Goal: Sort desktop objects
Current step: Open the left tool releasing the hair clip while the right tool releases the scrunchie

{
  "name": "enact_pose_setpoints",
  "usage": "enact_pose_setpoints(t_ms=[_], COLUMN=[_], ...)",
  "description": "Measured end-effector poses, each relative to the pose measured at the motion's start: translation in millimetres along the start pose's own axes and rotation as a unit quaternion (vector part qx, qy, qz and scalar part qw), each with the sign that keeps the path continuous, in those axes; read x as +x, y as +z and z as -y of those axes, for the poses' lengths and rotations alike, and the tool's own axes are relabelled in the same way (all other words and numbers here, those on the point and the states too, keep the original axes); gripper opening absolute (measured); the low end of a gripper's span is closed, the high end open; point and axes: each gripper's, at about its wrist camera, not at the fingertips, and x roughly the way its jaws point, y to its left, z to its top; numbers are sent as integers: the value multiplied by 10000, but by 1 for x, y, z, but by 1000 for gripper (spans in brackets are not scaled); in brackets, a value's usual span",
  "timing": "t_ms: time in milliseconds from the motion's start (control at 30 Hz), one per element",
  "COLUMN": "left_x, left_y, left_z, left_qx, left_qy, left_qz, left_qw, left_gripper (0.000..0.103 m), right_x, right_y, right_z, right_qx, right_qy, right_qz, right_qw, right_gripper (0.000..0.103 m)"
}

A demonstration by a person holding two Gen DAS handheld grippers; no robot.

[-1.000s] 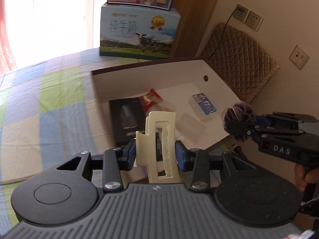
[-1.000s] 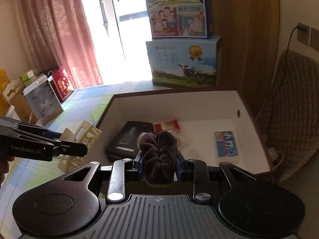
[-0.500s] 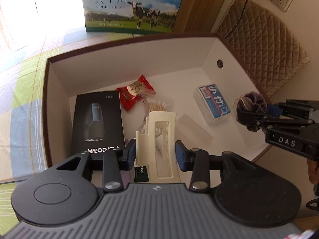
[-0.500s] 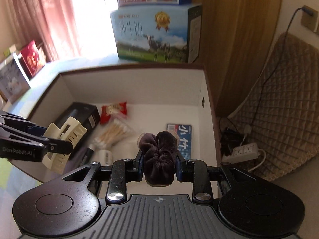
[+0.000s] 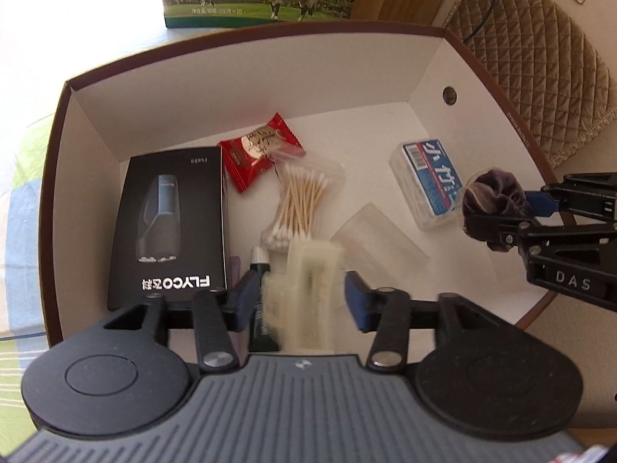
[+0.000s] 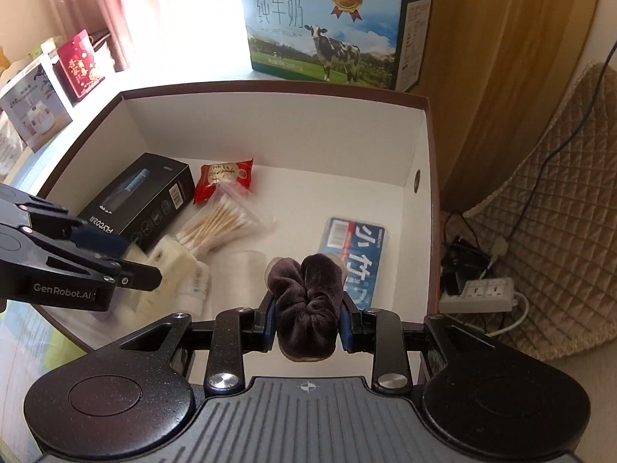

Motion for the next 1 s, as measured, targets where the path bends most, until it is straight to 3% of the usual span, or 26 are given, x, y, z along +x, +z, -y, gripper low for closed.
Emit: enact_pose_setpoints(t_ms=[167, 400, 433, 500, 600, 800, 1000], left_x=[-8, -21, -23, -27, -33, -55, -80], left_y=[2, 0, -1, -3, -6, -19, -38], left_z=[2, 5, 5, 5, 5, -2, -14], left_qx=[24, 52, 52, 52, 50, 56, 16], left_qy=[96, 300, 318, 347, 400, 490, 591], left_qz=[126, 295, 321, 378, 479, 697, 946], left_qw=[9999, 9991, 9990, 9987, 9980, 9963, 9938], left_gripper=[63, 71, 71, 74, 77, 87, 91], right_x=[1, 3, 3, 1, -5, -23, -46], right_y=[1, -1, -1, -1, -2, -7, -24], right_z=[-2, -7, -8, -11, -16, -27, -39], right_qx=[-208, -422, -437, -478, -549, -278, 252], right_qy=[12, -38, -48, -84, -88, 91, 212], right_qz=[-108, -179, -159, -83, 120, 477, 803], right_qw=[9997, 9989, 9989, 9988, 9984, 9984, 9962], right_gripper=[28, 33, 35, 56, 71, 91, 100])
